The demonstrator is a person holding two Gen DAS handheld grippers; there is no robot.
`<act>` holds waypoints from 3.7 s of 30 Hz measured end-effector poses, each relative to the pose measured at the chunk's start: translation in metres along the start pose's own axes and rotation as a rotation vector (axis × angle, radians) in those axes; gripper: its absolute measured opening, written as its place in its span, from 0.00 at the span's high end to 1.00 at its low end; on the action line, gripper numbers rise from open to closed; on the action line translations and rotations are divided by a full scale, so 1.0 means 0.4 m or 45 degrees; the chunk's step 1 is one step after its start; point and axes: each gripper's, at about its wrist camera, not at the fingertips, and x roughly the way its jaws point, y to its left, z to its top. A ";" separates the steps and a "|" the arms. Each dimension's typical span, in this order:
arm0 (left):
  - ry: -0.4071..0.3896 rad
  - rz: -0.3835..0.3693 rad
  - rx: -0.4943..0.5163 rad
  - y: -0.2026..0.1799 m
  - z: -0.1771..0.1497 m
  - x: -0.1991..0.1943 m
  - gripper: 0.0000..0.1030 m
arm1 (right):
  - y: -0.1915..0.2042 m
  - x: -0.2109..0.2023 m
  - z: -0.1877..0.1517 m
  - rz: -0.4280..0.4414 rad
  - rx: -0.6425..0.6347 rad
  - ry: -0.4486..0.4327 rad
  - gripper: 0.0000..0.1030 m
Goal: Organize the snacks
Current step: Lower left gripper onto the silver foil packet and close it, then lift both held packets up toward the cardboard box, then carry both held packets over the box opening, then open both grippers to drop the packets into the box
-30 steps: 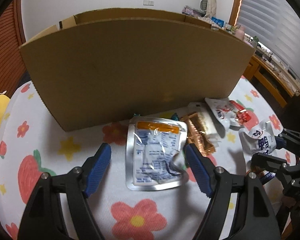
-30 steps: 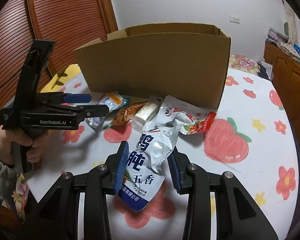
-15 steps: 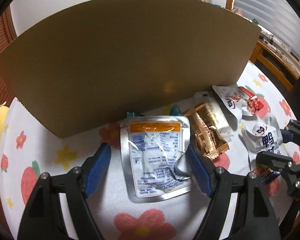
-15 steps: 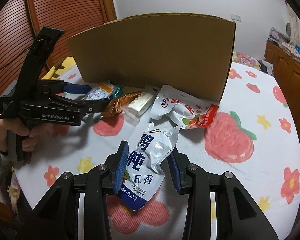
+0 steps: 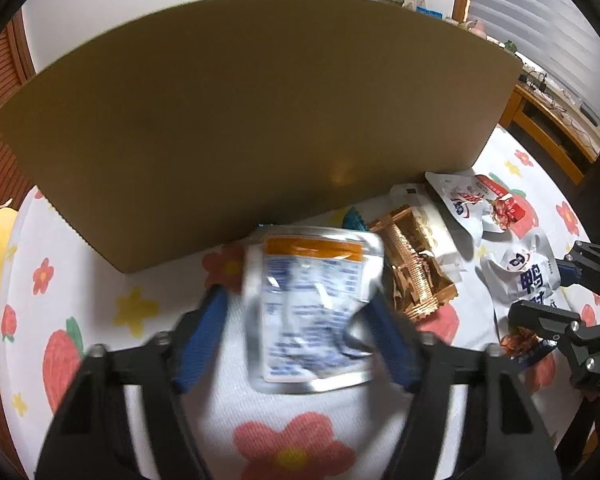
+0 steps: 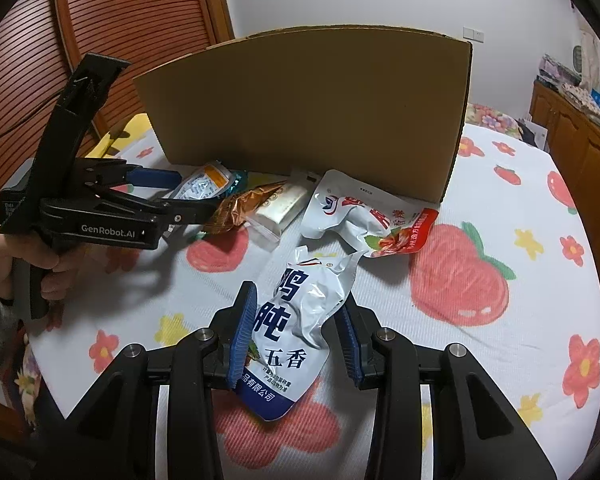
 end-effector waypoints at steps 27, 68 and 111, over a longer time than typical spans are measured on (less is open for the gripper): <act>-0.175 0.009 0.063 -0.044 -0.096 -0.154 0.45 | 0.000 0.000 -0.001 -0.008 -0.007 -0.006 0.63; -0.607 0.043 -0.001 0.038 0.190 -0.338 0.45 | 0.008 -0.126 0.269 -0.049 -0.162 -0.277 0.63; -0.439 0.114 0.024 0.056 0.293 -0.127 0.32 | -0.028 0.058 0.405 -0.054 -0.130 -0.332 0.64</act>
